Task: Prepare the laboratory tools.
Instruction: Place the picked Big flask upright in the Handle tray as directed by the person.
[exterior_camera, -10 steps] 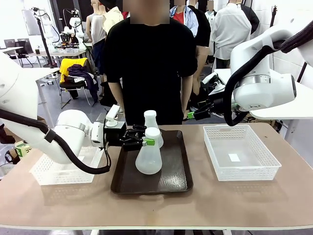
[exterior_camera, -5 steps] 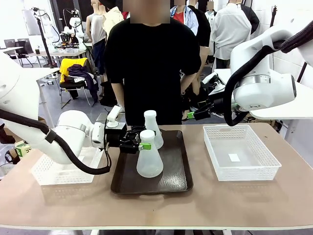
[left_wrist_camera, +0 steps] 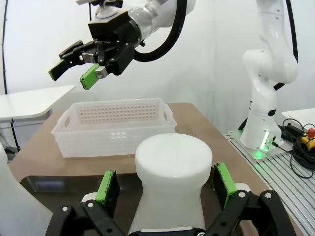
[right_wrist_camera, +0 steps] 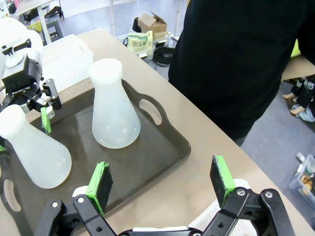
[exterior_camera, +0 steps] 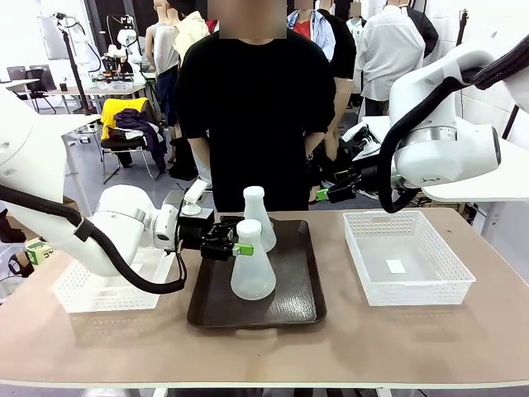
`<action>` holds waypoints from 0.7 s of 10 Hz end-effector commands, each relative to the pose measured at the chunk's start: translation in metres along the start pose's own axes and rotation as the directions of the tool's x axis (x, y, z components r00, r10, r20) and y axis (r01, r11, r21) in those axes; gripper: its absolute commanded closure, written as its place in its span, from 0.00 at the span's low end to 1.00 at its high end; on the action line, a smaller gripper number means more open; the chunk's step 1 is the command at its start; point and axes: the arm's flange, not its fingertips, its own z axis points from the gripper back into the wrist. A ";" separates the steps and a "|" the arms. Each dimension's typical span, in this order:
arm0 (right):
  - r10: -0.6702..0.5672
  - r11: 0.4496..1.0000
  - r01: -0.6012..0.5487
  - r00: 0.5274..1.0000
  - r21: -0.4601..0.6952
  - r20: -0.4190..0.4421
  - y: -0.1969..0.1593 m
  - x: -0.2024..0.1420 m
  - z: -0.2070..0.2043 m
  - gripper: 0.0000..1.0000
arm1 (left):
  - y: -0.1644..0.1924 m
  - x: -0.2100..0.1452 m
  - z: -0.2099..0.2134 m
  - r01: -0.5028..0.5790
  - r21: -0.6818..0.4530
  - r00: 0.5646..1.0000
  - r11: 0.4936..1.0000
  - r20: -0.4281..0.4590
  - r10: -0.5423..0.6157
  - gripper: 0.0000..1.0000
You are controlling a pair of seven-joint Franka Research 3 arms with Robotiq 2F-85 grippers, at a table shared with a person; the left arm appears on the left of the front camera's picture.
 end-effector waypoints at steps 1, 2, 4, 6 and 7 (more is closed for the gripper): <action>-0.002 1.000 0.002 1.000 0.000 0.000 0.000 0.000 0.001 0.00 | -0.001 0.000 -0.002 0.010 -0.005 1.000 1.000 0.008 -0.010 0.00; -0.002 1.000 0.002 1.000 0.000 0.000 0.000 0.000 0.001 0.00 | -0.001 0.000 -0.002 0.010 -0.005 1.000 1.000 0.008 -0.010 0.00; -0.002 1.000 0.002 1.000 0.000 0.000 0.000 0.000 0.001 0.00 | -0.001 0.000 -0.002 0.010 -0.005 1.000 1.000 0.008 -0.010 0.00; -0.002 1.000 0.002 1.000 0.000 0.000 0.000 0.000 0.001 0.00 | -0.001 0.000 -0.002 0.010 -0.005 1.000 1.000 0.008 -0.010 0.00; -0.002 1.000 0.002 1.000 0.000 0.000 0.000 0.000 0.001 0.00 | -0.001 0.000 -0.002 0.010 -0.005 1.000 1.000 0.008 -0.010 0.00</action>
